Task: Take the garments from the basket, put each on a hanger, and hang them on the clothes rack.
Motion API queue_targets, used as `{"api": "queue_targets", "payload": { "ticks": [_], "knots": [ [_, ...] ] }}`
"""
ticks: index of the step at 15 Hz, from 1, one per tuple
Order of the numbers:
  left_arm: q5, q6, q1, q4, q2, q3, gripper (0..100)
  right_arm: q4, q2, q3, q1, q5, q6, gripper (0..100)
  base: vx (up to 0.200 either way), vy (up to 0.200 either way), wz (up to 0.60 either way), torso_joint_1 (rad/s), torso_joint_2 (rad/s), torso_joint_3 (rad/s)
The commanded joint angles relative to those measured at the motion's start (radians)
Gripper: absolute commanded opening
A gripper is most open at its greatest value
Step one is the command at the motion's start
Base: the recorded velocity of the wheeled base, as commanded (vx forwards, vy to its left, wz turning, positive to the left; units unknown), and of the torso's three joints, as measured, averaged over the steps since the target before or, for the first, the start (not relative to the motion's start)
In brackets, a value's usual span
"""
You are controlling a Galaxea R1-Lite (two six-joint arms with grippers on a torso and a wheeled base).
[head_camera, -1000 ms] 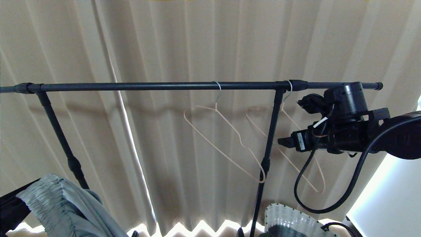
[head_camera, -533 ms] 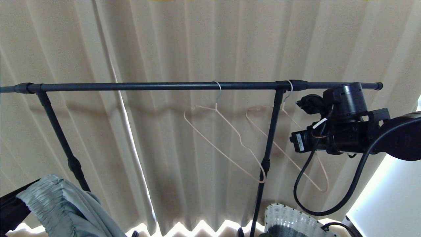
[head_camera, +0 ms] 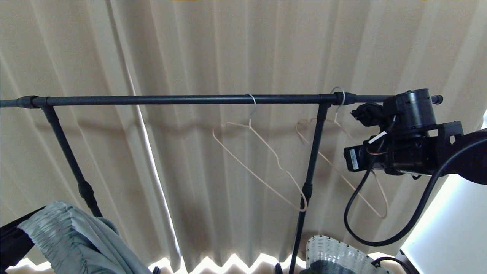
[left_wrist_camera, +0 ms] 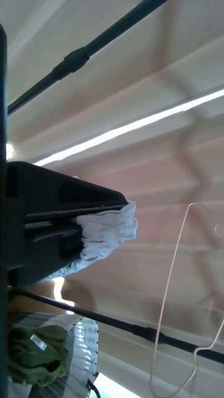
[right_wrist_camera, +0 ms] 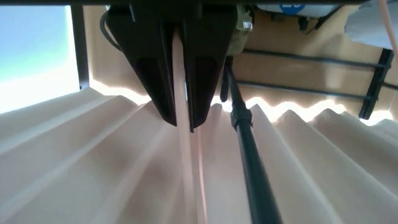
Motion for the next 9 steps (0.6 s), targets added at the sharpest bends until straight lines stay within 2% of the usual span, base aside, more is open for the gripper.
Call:
{"api": "queue_targets", "payload": {
  "ticks": [1, 4, 8, 9],
  "knots": [
    [0.000, 0.003, 0.000, -0.001, 0.000, 0.001, 0, -0.001, -0.037, -0.001, 0.001, -0.002, 0.000, 0, 0.000, 0.000, 0.00, 0.000, 0.00, 0.000],
    [0.000, 0.012, 0.000, -0.002, -0.009, 0.003, 0, -0.001, -0.128, 0.029, 0.001, -0.002, 0.000, 0, 0.000, 0.000, 0.00, 0.000, 0.00, 0.000],
    [0.002, 0.021, 0.001, -0.001, -0.009, 0.003, 0, -0.001, -0.238, 0.138, 0.001, -0.004, -0.002, 0, 0.000, 0.000, 0.00, 0.000, 0.00, 0.000],
    [0.002, 0.032, 0.001, -0.001, -0.009, 0.004, 0, 0.001, -0.263, 0.166, -0.001, -0.004, -0.002, 0, -0.200, 0.000, 0.00, 0.007, 0.00, 0.002]
  ]
}}
